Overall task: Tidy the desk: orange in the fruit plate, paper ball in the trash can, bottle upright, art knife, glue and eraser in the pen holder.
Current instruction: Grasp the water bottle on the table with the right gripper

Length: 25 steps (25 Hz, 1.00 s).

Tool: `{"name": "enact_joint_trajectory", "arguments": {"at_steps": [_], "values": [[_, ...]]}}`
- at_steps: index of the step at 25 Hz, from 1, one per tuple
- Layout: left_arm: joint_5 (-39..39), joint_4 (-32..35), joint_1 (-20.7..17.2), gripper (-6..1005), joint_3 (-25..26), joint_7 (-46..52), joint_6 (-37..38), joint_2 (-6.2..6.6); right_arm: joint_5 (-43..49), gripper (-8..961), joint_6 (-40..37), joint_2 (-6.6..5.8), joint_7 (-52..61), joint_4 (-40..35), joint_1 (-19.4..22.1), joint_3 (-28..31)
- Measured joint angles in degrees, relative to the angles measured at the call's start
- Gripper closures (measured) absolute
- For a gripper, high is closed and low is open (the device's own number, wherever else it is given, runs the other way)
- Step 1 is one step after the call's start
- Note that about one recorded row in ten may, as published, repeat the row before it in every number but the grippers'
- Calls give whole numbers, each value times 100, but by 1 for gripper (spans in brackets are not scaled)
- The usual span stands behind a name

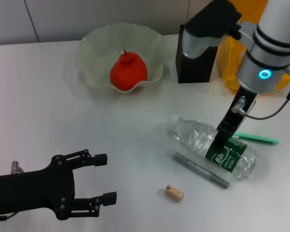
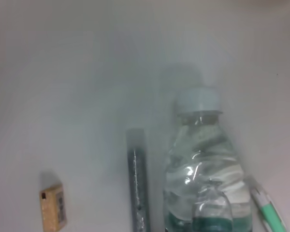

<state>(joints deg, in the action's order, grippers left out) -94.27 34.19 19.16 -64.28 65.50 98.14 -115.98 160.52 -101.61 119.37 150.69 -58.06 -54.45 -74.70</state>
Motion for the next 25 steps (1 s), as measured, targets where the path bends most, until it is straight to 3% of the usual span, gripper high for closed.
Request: {"name": "enact_joint_trajectory", "arguments": {"at_steps": [25], "values": [[-237, -9, 0, 142, 30, -65, -68, -56, -490, 139, 1126, 45, 204, 1070, -306, -623]]}}
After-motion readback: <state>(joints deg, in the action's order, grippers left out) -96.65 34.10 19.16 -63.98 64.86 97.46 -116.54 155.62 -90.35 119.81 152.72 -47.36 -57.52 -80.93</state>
